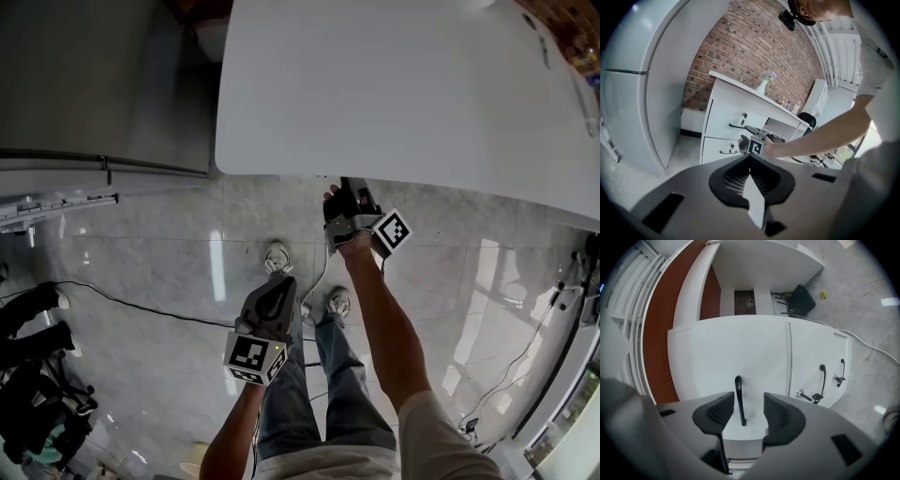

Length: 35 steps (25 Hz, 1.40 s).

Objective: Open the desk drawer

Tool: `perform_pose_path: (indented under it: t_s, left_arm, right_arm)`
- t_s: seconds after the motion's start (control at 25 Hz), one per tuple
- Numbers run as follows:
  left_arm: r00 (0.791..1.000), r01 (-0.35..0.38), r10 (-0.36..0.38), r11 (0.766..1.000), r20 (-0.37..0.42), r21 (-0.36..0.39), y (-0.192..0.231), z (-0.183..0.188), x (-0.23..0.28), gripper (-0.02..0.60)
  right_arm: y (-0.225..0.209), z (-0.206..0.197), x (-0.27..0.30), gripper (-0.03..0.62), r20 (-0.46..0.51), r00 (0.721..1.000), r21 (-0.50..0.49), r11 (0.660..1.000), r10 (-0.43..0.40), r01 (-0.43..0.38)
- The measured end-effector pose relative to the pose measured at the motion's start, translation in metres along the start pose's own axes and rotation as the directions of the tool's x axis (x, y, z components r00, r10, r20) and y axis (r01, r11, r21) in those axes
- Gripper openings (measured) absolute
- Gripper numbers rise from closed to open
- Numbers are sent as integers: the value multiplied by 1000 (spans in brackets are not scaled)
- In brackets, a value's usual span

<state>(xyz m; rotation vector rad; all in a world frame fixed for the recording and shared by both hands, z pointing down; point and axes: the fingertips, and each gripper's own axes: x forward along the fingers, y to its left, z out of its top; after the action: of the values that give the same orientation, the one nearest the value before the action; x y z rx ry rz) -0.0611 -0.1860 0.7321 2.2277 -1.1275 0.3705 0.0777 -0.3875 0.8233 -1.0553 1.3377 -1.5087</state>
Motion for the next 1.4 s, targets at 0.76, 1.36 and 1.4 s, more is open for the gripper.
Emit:
perform_pose_path:
  t_s: [0.76,1.36,1.4]
  left_arm:
    - [1000,-4,4,1000,13,-2,5,5,3,12]
    - [999,-20,20,1000,36,-7,-12,4,-13,12]
    - [999,-16,16,1000,36,-6,-15,4,-13,12]
  right_arm:
    - [14,-2,5,34,-6,1000,-49,999,3,-3]
    - [-3,-46,-106,34,-18,999,-15,999,-52,51]
    - [-7,-49,-114,34,-21,998,-13,998,-64,64]
